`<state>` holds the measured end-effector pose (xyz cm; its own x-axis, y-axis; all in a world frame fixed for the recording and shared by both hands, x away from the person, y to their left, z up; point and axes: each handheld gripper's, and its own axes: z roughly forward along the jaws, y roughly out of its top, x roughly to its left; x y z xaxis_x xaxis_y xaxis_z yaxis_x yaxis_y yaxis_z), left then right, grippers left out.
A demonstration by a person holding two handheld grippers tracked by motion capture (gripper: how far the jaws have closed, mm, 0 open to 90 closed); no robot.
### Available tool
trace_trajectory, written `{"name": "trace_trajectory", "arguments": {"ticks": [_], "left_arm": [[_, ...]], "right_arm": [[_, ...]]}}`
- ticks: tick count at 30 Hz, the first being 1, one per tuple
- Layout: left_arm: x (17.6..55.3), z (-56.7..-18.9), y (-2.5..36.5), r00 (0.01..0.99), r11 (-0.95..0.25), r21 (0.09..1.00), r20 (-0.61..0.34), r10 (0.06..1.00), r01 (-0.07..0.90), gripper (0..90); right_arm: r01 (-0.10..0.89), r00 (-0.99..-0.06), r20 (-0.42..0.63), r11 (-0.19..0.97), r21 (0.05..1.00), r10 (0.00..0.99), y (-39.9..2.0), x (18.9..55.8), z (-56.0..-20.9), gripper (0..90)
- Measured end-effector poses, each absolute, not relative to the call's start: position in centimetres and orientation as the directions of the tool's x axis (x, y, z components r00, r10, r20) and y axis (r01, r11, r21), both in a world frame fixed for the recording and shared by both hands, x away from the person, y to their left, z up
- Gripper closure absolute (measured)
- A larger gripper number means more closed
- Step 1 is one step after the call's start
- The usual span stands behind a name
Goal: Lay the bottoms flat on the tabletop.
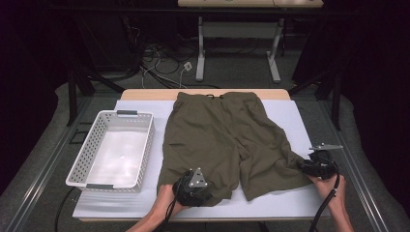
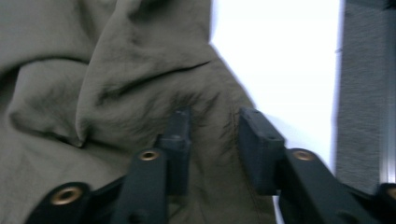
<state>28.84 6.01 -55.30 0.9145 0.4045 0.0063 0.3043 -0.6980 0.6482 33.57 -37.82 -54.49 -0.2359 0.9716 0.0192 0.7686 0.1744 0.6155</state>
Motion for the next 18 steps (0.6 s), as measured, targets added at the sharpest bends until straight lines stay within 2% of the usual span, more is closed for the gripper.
{"name": "trace_trajectory", "arguments": {"ticks": [4,5,8,14,18], "left_arm": [[29.0,-55.5,5.9,0.907,-0.685,0.662,0.019,0.421,0.305,81.7],[29.0,-55.4,5.9,0.905,-0.688,0.659,0.026,0.424,0.303,85.4],[29.1,-55.3,6.0,0.908,-0.691,0.658,0.025,0.417,0.299,88.6],[28.6,-54.4,6.6,0.916,-0.694,0.658,0.018,0.401,0.291,88.9],[28.2,-54.1,7.0,0.919,-0.709,0.642,0.015,0.394,0.293,88.9]], "right_arm": [[0.754,-0.228,0.028,0.159,0.637,0.973,-38.0,33.5,-54.7,87.4],[0.759,-0.24,0.039,0.162,0.631,0.97,-37.9,33.4,-54.7,89.8],[0.773,-0.233,0.014,0.176,0.609,0.972,-37.6,33.2,-54.2,90.0],[0.771,-0.209,-0.072,0.21,0.602,0.975,-36.9,31.7,-51.7,90.0],[0.81,-0.201,-0.111,0.229,0.539,0.973,-36.8,31.6,-51.9,90.0]]}}
